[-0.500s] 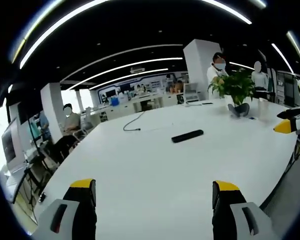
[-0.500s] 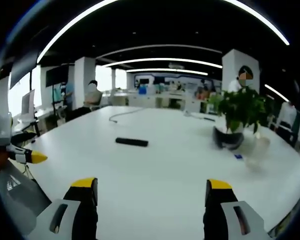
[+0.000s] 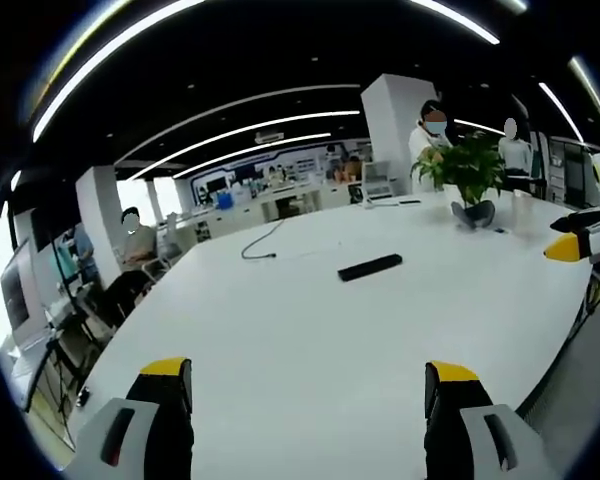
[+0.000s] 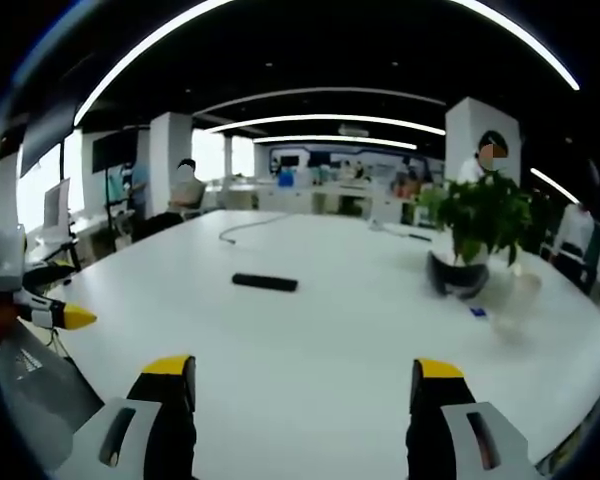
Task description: Press the specified remote control buttons in sequence, fully releasing each button before pressing the next.
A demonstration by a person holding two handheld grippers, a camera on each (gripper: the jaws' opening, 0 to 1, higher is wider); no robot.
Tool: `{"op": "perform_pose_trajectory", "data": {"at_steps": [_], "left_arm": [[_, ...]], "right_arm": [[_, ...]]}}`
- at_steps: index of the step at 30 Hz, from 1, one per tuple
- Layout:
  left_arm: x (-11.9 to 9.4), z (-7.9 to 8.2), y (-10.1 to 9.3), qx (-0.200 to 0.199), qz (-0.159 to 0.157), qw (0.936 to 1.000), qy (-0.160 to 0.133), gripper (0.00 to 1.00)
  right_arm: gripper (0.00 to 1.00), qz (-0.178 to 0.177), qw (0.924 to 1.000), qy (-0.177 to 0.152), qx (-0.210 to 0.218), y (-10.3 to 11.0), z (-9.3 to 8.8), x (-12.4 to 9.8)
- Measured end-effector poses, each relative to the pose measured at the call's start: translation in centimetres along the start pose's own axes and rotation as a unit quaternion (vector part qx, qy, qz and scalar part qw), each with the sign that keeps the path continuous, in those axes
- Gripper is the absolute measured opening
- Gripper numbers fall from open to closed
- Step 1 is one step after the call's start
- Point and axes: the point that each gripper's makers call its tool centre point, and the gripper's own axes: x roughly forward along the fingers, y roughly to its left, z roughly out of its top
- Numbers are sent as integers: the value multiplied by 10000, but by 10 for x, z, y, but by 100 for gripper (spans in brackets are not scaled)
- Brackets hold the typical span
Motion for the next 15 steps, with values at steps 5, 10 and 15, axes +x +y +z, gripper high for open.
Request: {"op": "perform_pose_trajectory", "data": {"at_steps": [5, 10, 15], "left_arm": [[0, 0, 0, 7, 6, 10000, 4, 100], [1, -2, 1, 29, 23, 10000, 65, 100], [1, -4, 5, 19, 115, 9999, 125, 100]], "right_arm": [[87, 19, 10000, 34, -19, 1, -1, 1], [87, 41, 9999, 89, -47, 2, -3, 2], [87, 58, 9999, 117, -60, 3, -4, 2]]}}
